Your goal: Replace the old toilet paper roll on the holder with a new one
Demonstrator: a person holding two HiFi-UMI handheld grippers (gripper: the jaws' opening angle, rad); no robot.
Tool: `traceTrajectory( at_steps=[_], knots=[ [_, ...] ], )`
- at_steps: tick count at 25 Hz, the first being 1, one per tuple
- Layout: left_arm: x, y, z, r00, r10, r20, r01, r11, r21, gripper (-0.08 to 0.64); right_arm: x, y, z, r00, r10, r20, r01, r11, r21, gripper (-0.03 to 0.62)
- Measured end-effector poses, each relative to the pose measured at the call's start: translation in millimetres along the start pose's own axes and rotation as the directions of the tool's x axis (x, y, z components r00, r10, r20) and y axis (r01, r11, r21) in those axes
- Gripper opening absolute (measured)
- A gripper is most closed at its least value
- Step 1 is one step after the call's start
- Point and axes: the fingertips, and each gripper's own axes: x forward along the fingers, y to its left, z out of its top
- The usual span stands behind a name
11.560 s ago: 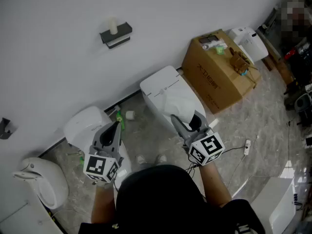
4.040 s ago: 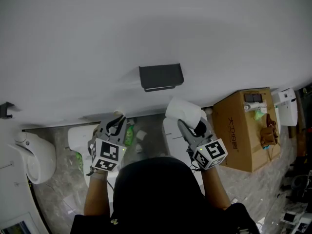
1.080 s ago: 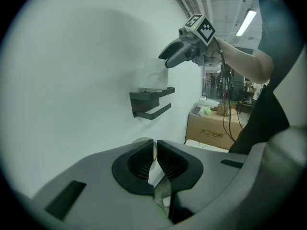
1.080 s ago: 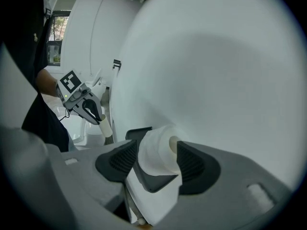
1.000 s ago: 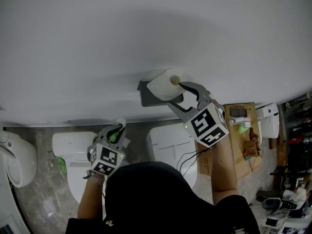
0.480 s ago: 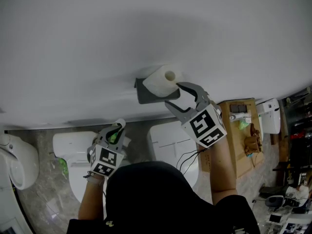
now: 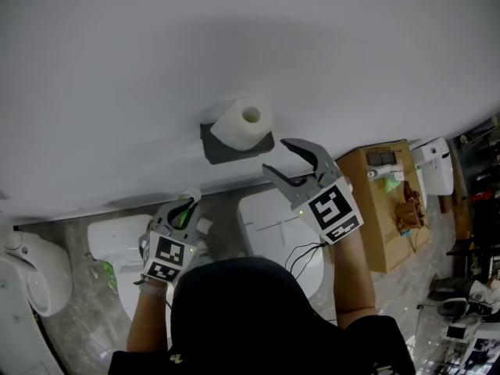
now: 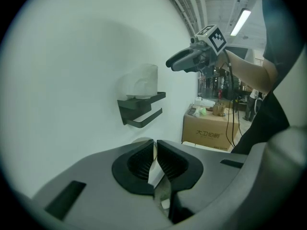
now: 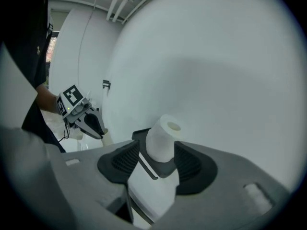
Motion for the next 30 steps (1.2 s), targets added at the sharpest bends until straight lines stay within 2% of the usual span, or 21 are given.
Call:
traceTrajectory(
  at_steps=[7, 15, 22, 26, 30],
  knots=[
    [3, -8, 31, 0.999, -0.034, 0.033, 0.033, 0.999, 0.033, 0.035, -34, -7, -22, 0.989, -0.103, 0.104, 0.083, 0.980, 0.181, 0.146],
    [9, -13, 56, 0.992, -0.040, 0.121, 0.040, 0.999, 0.004, 0.035, -61, -3, -60, 0.961, -0.236, 0.142, 0.172, 0.918, 0.357, 0.044],
    [11, -18, 74, 0.981, -0.037, 0.193, 0.040, 0.999, -0.015, 0.035, -83, 6, -80, 0.926, -0.326, 0.188, 0.214, 0.867, 0.450, 0.012],
    [13, -21, 79, 0.977, -0.043, 0.210, 0.048, 0.999, -0.019, 0.034, -89, 12, -95, 0.924, -0.342, 0.173, 0.219, 0.842, 0.494, 0.008],
    [15, -24, 79, 0.977, -0.053, 0.208, 0.055, 0.998, -0.005, 0.035, -89, 18, -103, 0.923, -0.346, 0.169, 0.218, 0.832, 0.510, 0.008]
  ],
)
